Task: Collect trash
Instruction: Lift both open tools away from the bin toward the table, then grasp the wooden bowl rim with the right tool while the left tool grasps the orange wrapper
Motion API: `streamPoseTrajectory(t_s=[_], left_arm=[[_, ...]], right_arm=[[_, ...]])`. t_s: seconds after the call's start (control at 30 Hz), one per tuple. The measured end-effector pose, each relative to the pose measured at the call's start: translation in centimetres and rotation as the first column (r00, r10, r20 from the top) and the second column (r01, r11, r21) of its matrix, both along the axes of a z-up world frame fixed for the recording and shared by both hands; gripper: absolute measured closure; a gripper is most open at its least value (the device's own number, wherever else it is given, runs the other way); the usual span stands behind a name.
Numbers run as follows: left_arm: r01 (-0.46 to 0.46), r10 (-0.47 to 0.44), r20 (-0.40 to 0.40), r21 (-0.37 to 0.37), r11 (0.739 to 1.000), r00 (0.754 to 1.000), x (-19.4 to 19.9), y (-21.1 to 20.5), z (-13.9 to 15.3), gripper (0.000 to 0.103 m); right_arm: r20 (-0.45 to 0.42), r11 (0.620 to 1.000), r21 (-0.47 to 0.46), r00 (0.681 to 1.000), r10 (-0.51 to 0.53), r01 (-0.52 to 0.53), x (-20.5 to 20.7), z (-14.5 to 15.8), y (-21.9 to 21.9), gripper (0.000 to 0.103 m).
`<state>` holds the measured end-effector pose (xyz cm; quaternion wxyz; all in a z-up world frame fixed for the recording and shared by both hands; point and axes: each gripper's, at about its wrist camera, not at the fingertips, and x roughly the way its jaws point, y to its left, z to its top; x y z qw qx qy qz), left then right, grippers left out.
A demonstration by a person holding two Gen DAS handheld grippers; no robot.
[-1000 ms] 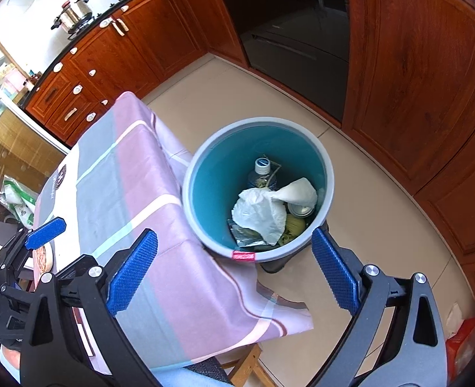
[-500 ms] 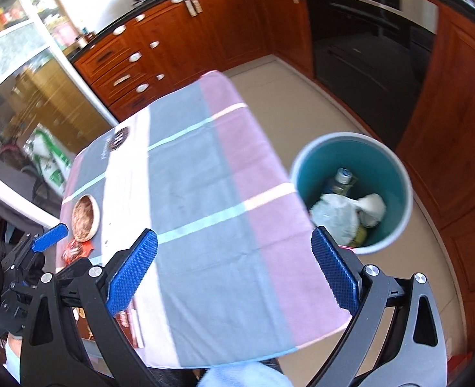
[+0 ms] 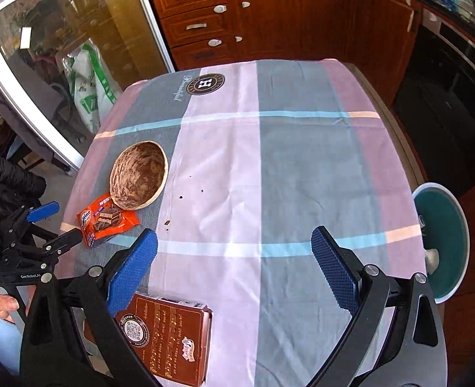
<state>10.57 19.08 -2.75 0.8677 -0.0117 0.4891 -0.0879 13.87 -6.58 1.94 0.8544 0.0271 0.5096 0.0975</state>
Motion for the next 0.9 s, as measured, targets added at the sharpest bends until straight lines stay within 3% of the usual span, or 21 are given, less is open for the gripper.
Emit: streamPoseTrajectory(t_s=[0.33,0.67,0.7,0.77,0.83,0.9], left_arm=[[0.071,-0.07,-0.065,0.005,0.997,0.995,0.3,0.2,-3.8,0.004],[0.156,-0.153,-0.052,0.064,0.986,0.987,1.4,-1.4,-4.8,0.005],[0.163,-0.16,-0.042,0.065,0.985,0.986,1.4,-1.5,-4.7,0.007],[0.17,-0.168,-0.03,0.069,0.983,0.985,1.3,-1.5,-4.5,0.024],[0.168,-0.167,-0.026,0.055,0.984,0.986,1.3,-1.3,-4.2,0.033],[0.158,-0.157,-0.027,0.023,0.987,0.987,1.3,-0.9,-4.0,0.036]], right_arm=[[-0.07,0.994,-0.045,0.993,0.099,-0.103,3.1,-3.1,6.3,0.011],[-0.108,0.992,-0.029,0.987,0.121,-0.124,5.4,-4.9,8.2,0.045],[-0.11,0.992,-0.022,0.986,0.124,-0.127,5.7,-5.1,8.4,0.047],[-0.11,0.991,-0.014,0.985,0.134,-0.136,6.1,-5.3,8.8,0.051],[-0.109,0.989,-0.004,0.983,0.145,-0.146,6.5,-5.5,9.2,0.054],[-0.109,0.988,0.003,0.982,0.153,-0.154,6.9,-5.6,9.6,0.055]])
